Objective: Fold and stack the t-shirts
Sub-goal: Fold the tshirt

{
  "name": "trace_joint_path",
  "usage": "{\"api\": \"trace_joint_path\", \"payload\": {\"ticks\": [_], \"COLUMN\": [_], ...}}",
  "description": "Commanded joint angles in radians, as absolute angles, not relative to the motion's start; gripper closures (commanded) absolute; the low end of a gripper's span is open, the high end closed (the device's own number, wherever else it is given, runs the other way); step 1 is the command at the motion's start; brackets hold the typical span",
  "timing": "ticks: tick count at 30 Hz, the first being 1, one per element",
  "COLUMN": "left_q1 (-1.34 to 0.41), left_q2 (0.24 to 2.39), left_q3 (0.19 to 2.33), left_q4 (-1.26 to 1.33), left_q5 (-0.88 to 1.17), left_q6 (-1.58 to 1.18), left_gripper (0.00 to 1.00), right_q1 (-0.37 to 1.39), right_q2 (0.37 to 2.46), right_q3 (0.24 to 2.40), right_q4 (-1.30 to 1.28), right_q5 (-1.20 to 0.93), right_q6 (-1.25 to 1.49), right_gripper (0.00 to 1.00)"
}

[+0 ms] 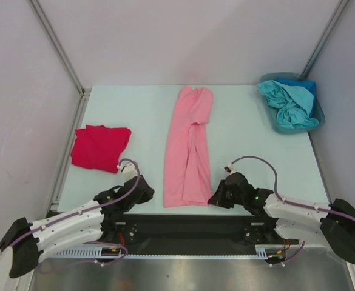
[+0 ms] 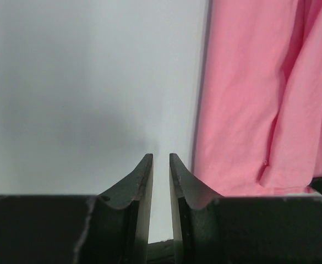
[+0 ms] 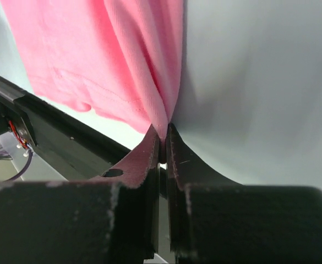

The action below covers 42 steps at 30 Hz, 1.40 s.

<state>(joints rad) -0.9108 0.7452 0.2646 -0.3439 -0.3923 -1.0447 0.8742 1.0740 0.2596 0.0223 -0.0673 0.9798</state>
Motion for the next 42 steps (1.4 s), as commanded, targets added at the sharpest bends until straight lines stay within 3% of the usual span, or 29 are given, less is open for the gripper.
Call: {"api": "trace_joint_path", "payload": {"ticks": [1,11,18,24,29,42], "left_q1": [-0.917,-0.917,-0.917,-0.917,-0.917,-0.917], "left_q2": [0.765,0.776,0.762,0.765,0.778,0.899], "left_q3": [0.308,0.311,0.301,0.288,0.191,0.106], "left_q4": [-0.298,-0.284,-0.295,-0.27,-0.065,0.152], "left_q5": [-0.399,-0.396,-0.397,-0.382,-0.292,-0.169], "left_q6": [-1.016,-1.012,-1.022,-1.019,-1.023,-1.094], "left_gripper": [0.77,0.77,0.77,0.77,0.74,0.68], "right_q1": [0.87,0.882,0.897,0.9,0.9,0.897], "right_q2": [0.999,1.035,1.029,1.0,0.98,0.994], "right_q3": [0.222,0.221,0.224,0.235,0.253,0.264], "right_q4": [-0.221,-0.166,-0.141,-0.163,-0.173,-0.16], "right_q5": [-0.005,-0.023,-0.02,-0.014,-0.011,-0.015], "right_q6": [0.985,0.986,0.993,0.996,0.991,0.98], "right_gripper": [1.0,1.0,0.67,0.58,0.55,0.56]}}
